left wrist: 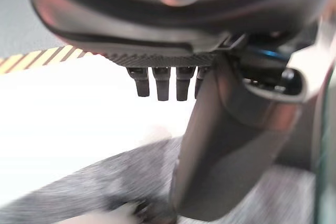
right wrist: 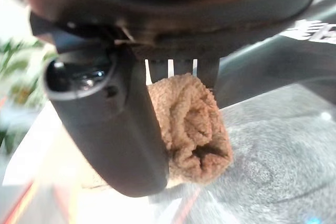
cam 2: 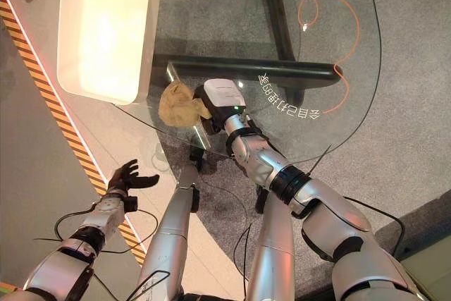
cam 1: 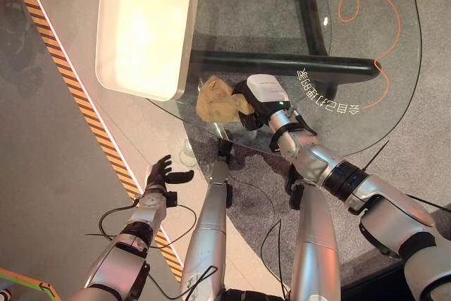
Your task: Wipe the table with a cloth and put it in the basket.
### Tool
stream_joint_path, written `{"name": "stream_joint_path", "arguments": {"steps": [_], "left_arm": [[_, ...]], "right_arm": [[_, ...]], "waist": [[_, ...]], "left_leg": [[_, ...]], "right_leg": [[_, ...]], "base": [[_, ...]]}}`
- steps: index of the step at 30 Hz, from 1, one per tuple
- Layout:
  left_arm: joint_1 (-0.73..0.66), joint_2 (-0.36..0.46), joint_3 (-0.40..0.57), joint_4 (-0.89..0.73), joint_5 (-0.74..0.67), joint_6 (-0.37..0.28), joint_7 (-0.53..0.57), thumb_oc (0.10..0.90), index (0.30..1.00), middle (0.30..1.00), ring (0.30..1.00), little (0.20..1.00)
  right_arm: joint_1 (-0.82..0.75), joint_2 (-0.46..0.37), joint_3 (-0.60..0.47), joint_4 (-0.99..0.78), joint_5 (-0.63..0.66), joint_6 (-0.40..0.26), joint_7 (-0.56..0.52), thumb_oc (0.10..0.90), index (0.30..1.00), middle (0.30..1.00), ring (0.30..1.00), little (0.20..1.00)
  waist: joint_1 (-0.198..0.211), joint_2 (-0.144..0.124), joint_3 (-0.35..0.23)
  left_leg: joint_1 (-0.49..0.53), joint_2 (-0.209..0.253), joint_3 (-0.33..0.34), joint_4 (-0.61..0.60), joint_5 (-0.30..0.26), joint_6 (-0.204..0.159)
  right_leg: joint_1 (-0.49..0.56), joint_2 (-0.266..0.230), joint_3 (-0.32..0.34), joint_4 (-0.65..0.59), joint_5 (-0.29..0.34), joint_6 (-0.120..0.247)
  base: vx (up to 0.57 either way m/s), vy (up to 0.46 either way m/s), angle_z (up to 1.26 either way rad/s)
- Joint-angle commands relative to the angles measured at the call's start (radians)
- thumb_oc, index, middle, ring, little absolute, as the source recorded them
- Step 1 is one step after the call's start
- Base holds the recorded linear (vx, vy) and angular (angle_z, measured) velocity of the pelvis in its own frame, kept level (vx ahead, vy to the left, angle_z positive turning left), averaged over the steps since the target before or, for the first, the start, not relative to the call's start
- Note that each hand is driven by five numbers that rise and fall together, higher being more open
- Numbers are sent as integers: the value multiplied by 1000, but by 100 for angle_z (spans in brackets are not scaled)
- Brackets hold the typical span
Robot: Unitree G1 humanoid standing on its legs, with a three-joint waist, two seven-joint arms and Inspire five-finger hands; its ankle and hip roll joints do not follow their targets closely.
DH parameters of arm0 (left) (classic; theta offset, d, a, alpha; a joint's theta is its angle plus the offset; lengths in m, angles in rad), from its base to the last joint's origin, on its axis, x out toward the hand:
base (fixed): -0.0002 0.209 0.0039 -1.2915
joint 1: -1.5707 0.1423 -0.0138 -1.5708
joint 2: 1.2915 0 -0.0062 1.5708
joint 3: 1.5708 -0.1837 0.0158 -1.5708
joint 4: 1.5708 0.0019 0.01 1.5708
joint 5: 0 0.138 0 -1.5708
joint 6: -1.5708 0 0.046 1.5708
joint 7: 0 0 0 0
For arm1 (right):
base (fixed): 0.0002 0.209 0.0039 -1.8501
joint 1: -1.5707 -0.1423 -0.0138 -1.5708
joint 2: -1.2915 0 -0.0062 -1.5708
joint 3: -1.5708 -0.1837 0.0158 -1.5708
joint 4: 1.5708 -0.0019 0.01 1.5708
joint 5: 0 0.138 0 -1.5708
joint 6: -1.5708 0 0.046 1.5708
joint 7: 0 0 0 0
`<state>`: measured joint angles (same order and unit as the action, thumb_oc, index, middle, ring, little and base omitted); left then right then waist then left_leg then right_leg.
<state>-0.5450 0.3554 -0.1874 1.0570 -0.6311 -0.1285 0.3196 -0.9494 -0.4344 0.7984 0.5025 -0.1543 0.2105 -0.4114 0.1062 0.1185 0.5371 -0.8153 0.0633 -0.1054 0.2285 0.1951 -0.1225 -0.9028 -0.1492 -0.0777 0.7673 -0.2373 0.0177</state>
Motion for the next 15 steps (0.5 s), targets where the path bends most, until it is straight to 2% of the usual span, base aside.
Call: {"name": "stream_joint_path", "arguments": {"steps": [1,2,3,5,8,12,15], "left_arm": [[-20,59,73,-5,-108,-105,113,800,900,900,900,900],[-21,60,77,-9,-109,-105,114,800,900,900,900,900],[-30,66,100,-45,-131,-152,129,800,900,900,900,900],[-48,72,119,-103,-151,-199,171,800,900,900,900,900],[-63,79,148,-168,-192,-246,211,800,900,900,900,900],[-71,83,179,-211,-229,-289,238,800,900,900,900,900],[-68,87,220,-234,-286,-361,232,800,900,900,900,900]], "right_arm": [[-66,55,-115,-83,73,-66,-177,100,300,300,300,200],[-65,55,-119,-86,73,-65,-178,100,300,300,300,200],[-56,53,-147,-104,87,-64,-206,100,300,300,300,200],[-43,48,-182,-135,96,-61,-235,100,300,300,300,200],[-14,35,-226,-185,100,-67,-264,100,300,300,300,200],[20,24,-267,-241,90,-71,-287,100,300,300,300,200],[59,13,-304,-296,76,-85,-301,100,300,300,300,200]], "waist": [[-7,-8,-17],[-7,-8,-17],[-9,-12,-17],[-13,-17,-17],[-19,-24,-17],[-25,-32,-17],[-36,-36,-17]], "left_leg": [[9,-116,81,136,-149,120],[9,-116,81,136,-149,120],[7,-117,78,135,-150,121],[4,-118,75,135,-151,123],[5,-118,74,132,-153,125],[2,-119,71,137,-158,126],[2,-117,73,138,-163,126]], "right_leg": [[41,60,-54,-256,169,-7],[41,60,-54,-256,169,-7],[39,63,-52,-255,170,-7],[37,66,-51,-253,170,-7],[38,68,-50,-257,169,-5],[38,67,-50,-258,168,-3],[38,66,-47,-260,164,-3]], "base": [[0,0,0],[0,0,0],[0,0,0],[-11,-23,-3],[0,0,0],[-8,-9,2],[0,0,0]]}}
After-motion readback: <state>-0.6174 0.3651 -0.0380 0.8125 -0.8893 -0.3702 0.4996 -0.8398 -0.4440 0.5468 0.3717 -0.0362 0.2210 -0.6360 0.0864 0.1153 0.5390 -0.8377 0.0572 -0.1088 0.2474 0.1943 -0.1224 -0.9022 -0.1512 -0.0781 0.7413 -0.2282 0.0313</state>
